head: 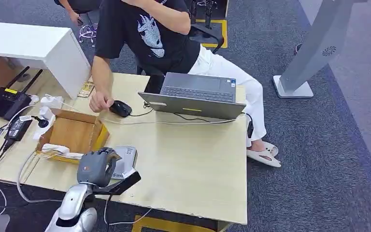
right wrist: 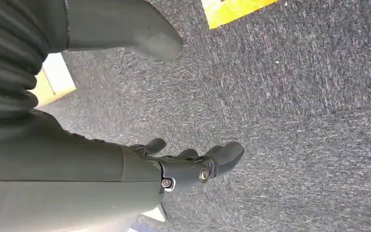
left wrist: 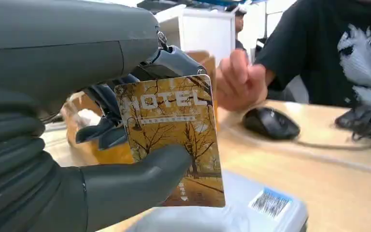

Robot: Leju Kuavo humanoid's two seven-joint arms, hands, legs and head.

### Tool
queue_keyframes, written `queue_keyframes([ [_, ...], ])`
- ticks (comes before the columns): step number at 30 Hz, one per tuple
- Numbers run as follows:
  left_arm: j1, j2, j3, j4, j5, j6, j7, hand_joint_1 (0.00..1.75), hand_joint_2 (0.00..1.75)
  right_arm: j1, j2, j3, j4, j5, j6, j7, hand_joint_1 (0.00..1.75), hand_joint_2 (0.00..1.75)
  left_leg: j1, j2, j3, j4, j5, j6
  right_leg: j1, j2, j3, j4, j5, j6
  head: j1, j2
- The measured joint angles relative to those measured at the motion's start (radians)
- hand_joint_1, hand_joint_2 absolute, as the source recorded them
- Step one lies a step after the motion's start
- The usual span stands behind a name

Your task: Pass the card to the sensor for recognition and then transmit it.

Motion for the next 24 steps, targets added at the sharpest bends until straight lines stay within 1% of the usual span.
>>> queue_keyframes([
  [2, 0.000, -0.002, 0.000, 0.026, 0.000, 0.011, 0.000, 1.75, 1.75, 0.000, 0.001, 0.000, 0.000, 0.003, 0.000, 0.000, 0.00, 1.75, 0.000, 0.000, 0.000, 0.000, 0.000, 0.000, 0.000, 0.000, 0.000, 0.000, 0.000, 0.000, 0.000, 0.000],
  [9, -0.014, -0.007, 0.000, 0.072, -0.004, 0.021, 0.003, 1.75, 1.75, 0.000, 0.004, 0.000, 0.000, 0.006, 0.003, 0.000, 0.00, 1.75, 0.000, 0.000, 0.000, 0.000, 0.000, 0.000, 0.000, 0.000, 0.001, 0.000, 0.000, 0.000, 0.000, 0.000],
  [13, -0.022, -0.006, 0.000, 0.096, -0.014, 0.041, 0.010, 1.75, 1.75, 0.000, 0.004, 0.000, 0.000, 0.008, 0.004, 0.000, 0.00, 1.75, 0.000, 0.000, 0.002, 0.000, 0.000, 0.000, 0.000, -0.001, 0.003, 0.000, 0.000, 0.000, 0.000, 0.000],
  [21, -0.023, 0.000, 0.000, 0.098, -0.002, 0.051, 0.010, 1.75, 1.75, 0.000, 0.004, 0.000, 0.000, 0.009, 0.004, 0.000, 0.00, 1.75, 0.000, 0.000, 0.003, 0.000, 0.000, 0.000, 0.000, -0.001, 0.003, 0.000, 0.000, 0.000, 0.000, 0.000],
  [24, -0.022, 0.007, 0.007, 0.073, 0.035, 0.063, 0.002, 1.75, 1.75, 0.000, 0.004, 0.000, 0.000, 0.010, 0.003, -0.001, 0.00, 1.75, 0.000, 0.000, 0.002, 0.000, 0.001, -0.001, 0.000, 0.000, 0.002, 0.000, 0.000, 0.000, 0.000, 0.000],
])
